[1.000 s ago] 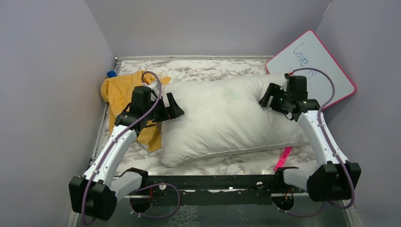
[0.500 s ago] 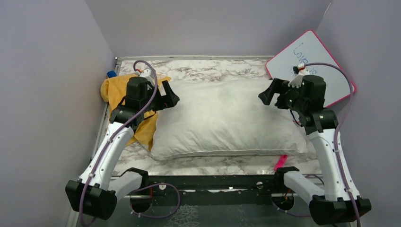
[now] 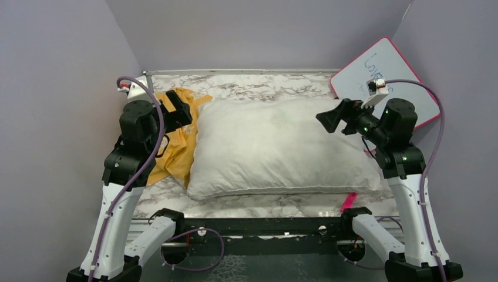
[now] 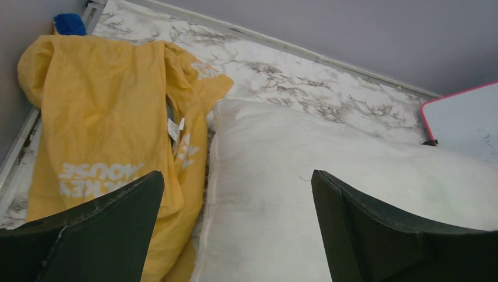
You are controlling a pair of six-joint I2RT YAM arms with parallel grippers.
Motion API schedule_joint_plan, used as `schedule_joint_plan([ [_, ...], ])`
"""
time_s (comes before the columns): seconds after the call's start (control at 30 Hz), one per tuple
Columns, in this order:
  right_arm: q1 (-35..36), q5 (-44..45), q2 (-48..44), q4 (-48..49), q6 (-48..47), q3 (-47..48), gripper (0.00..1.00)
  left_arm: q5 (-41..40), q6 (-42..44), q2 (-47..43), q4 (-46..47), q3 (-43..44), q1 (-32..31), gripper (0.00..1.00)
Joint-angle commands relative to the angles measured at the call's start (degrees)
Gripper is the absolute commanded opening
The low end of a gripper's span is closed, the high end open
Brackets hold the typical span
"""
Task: Remove the pillowcase from the pillow
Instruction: Reset both arms
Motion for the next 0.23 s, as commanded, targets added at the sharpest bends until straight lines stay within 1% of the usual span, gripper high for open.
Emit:
schedule_joint_plan([
  [0.0, 0.07, 1.95, -1.88, 0.79, 5.03, -1.91, 1.0, -3.62, 0.51, -0.23, -3.43, -1.72, -0.16, 0.99],
  [0.1, 0.13, 6.1, -2.57, 0.32, 8.24, -1.93, 1.0, -3.12, -0.47, 0.02, -3.38, -2.51, -0.17, 0.99],
  [0.2, 0.15, 10.54, -2.35, -1.53, 6.46, -0.03, 1.0, -3.19, -0.74, 0.0, -3.43, -2.97, -0.16, 0.99],
])
